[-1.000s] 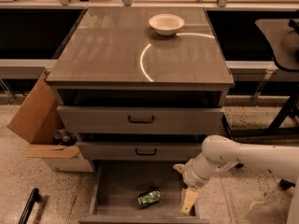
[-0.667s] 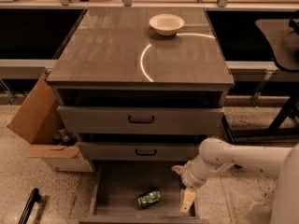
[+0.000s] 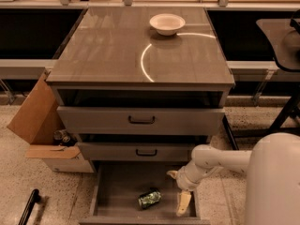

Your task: Pick green can from bottom drawer and place on counter

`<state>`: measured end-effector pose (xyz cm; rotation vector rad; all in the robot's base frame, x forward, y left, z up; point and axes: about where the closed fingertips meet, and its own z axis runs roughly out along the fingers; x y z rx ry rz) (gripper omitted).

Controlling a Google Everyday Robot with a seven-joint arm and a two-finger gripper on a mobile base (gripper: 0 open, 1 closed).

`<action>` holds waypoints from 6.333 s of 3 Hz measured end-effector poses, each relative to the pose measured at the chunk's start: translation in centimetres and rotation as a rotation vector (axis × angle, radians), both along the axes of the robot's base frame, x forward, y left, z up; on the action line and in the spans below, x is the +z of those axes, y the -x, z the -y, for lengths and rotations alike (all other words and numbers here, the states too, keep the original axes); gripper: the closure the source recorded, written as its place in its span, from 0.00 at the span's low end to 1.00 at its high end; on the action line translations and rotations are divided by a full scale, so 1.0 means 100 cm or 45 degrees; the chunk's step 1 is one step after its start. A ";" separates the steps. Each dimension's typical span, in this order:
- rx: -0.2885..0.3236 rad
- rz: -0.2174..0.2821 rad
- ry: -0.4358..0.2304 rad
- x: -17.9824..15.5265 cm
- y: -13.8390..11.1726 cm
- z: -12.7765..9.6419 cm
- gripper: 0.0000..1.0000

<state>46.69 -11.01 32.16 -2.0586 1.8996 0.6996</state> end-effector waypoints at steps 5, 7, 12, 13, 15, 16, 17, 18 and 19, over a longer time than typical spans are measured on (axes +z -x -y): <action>0.115 0.235 -0.019 -0.091 -0.031 -0.033 0.00; 0.309 0.382 -0.046 -0.126 -0.045 -0.046 0.00; 0.604 0.472 -0.019 -0.184 -0.052 -0.076 0.00; 0.610 0.450 -0.009 -0.193 -0.052 -0.083 0.00; 0.619 0.407 -0.008 -0.203 -0.046 -0.092 0.42; 0.626 0.396 -0.010 -0.205 -0.044 -0.095 0.66; 0.623 0.409 -0.013 -0.198 -0.042 -0.091 0.89; 0.579 0.470 -0.035 -0.167 -0.040 -0.073 1.00; 0.484 0.502 -0.101 -0.122 -0.037 -0.042 1.00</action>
Offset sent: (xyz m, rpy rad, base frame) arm 0.0306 0.0257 -0.0849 0.0347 -0.1495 0.0563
